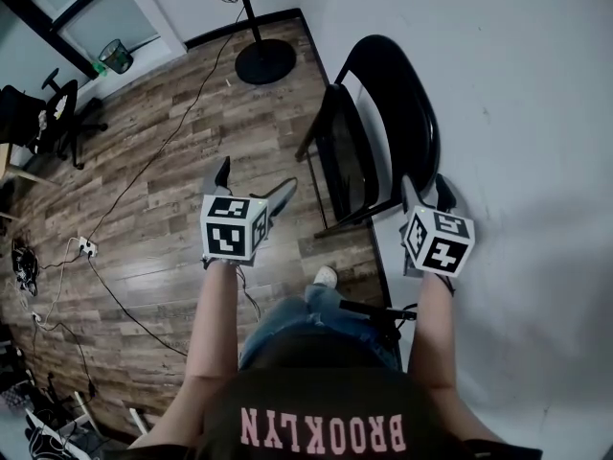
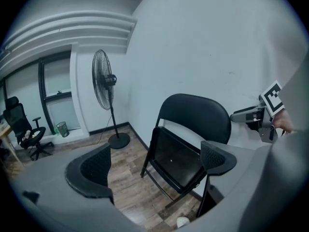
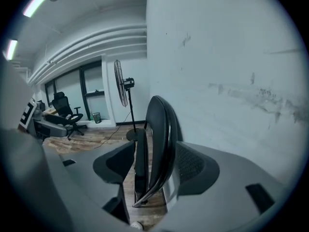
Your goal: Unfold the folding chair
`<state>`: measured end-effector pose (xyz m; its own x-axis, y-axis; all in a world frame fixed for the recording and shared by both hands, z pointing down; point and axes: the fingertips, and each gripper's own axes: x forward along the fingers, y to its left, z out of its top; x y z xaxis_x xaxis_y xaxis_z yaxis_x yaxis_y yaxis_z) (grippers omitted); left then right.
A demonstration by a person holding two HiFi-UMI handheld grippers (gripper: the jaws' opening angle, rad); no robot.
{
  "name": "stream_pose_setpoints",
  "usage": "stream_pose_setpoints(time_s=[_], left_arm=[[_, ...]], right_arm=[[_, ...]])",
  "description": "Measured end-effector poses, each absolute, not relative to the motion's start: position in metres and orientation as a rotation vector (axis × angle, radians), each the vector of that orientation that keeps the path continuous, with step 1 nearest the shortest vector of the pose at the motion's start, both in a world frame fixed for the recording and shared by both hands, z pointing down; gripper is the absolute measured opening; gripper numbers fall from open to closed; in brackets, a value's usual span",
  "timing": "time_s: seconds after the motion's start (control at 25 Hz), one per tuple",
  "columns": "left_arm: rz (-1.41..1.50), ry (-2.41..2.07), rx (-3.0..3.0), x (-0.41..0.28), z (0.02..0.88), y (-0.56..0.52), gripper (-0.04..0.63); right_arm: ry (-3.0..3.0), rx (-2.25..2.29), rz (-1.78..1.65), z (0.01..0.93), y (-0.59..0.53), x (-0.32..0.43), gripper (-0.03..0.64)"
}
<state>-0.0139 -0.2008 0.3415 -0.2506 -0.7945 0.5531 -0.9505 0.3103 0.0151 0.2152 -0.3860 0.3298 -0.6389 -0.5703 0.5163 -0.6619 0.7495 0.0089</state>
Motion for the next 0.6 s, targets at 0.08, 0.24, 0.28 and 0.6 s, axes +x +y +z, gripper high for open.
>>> stream_pose_setpoints(time_s=[0.08, 0.24, 0.28, 0.6], left_arm=[[0.462, -2.105, 1.547, -0.012, 0.346, -0.203, 0.565], [0.475, -2.087, 1.548, -0.011, 0.350, -0.207, 0.565], [0.480, -2.083, 1.550, -0.011, 0.350, -0.207, 0.565], [0.498, -2.056, 1.559, -0.016, 0.359, -0.207, 0.565]], right_arm=[[-2.431, 0.961, 0.256, 0.336, -0.394, 0.216, 0.244], [-2.403, 0.986, 0.261, 0.343, -0.404, 0.215, 0.232], [-2.400, 0.989, 0.267, 0.344, -0.406, 0.213, 0.230], [-2.372, 1.076, 0.260, 0.351, -0.421, 0.209, 0.173]])
